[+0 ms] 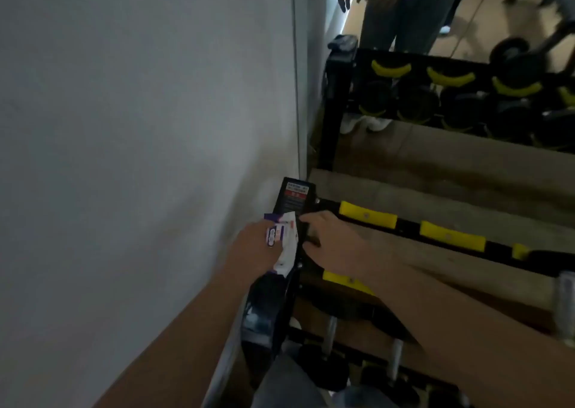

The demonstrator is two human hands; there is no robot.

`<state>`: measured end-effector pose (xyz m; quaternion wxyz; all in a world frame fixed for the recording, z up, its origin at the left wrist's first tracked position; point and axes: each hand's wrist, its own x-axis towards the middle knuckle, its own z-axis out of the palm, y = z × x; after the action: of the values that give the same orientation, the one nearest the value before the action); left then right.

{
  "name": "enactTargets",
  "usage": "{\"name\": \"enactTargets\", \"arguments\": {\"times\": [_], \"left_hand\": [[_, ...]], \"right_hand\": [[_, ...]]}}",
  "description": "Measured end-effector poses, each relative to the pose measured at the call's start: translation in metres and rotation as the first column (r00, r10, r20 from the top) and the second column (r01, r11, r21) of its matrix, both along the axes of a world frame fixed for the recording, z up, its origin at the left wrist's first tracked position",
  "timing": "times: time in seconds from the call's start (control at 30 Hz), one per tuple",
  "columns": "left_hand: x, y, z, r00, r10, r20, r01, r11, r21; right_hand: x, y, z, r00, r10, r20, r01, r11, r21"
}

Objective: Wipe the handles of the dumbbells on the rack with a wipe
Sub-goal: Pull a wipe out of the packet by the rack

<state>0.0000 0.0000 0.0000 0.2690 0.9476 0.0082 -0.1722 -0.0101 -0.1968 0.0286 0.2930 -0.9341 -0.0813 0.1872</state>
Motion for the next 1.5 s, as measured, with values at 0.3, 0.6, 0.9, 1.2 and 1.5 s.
{"name": "enactTargets", "arguments": {"times": [0.3,0.6,0.9,1.2,1.5], "left_hand": [[0.034,0.009,-0.074,0.992,-0.005,-0.122,-0.007,0.995,-0.101],[0.047,0.006,-0.102,0.993,0.008,-0.115,-0.010,1.000,-0.017],[0.053,0.032,-0.103,0.948,0.207,-0.241,-0.292,0.867,-0.404],[0.056,0.039,-0.116,0.931,0.330,-0.158,-0.366,0.839,-0.403],[0.049,0.037,-0.125,0.985,-0.098,0.146,0.098,0.995,0.003]], "right_hand": [[0.026,0.051,-0.069,0.958,-0.017,-0.287,-0.018,0.993,-0.120],[0.037,0.056,-0.095,0.960,-0.010,-0.279,-0.023,0.993,-0.117],[0.051,0.063,-0.107,0.969,0.040,-0.244,-0.105,0.960,-0.259],[0.053,0.068,-0.115,0.997,0.017,-0.071,-0.041,0.933,-0.359],[0.061,0.078,-0.116,0.998,-0.028,-0.064,-0.003,0.898,-0.440]]}}
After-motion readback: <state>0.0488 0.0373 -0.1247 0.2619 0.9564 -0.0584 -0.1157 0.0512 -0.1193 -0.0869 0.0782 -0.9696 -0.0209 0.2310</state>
